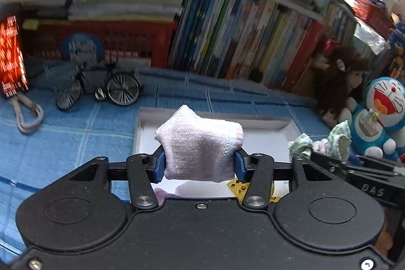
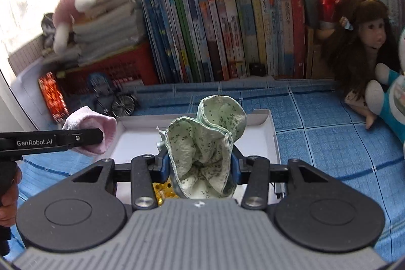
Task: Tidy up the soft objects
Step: 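Carry the sock and green cloth into the white tray and open both tools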
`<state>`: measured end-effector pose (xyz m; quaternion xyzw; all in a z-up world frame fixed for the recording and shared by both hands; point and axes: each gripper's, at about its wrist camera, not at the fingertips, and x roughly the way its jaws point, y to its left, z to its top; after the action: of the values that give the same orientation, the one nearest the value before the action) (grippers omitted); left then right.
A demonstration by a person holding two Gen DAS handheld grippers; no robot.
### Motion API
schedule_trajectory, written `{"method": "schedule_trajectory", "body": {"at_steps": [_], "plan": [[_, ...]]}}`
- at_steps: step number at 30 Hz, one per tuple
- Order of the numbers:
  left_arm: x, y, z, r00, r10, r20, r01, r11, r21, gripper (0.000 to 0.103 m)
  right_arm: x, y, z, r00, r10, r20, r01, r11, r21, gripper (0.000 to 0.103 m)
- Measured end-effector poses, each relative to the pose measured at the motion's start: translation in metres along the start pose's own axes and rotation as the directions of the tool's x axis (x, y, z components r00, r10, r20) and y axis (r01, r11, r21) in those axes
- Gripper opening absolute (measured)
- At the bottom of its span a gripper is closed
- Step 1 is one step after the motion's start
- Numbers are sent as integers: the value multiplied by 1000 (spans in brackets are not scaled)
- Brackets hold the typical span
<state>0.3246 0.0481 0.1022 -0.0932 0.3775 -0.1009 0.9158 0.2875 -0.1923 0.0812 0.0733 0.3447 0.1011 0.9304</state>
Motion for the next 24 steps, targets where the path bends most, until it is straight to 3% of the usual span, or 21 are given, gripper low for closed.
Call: {"method": "schedule_trajectory", "body": {"at_steps": [9, 24], "plan": [[41, 8, 10, 997, 10, -76, -13, 999, -29, 49, 42, -15, 14, 991, -33, -133, 39, 998, 46, 50], [71, 24, 1, 984, 48, -170, -65, 993, -95, 50, 74, -19, 2, 974, -9, -227, 20, 999, 46, 51]]}}
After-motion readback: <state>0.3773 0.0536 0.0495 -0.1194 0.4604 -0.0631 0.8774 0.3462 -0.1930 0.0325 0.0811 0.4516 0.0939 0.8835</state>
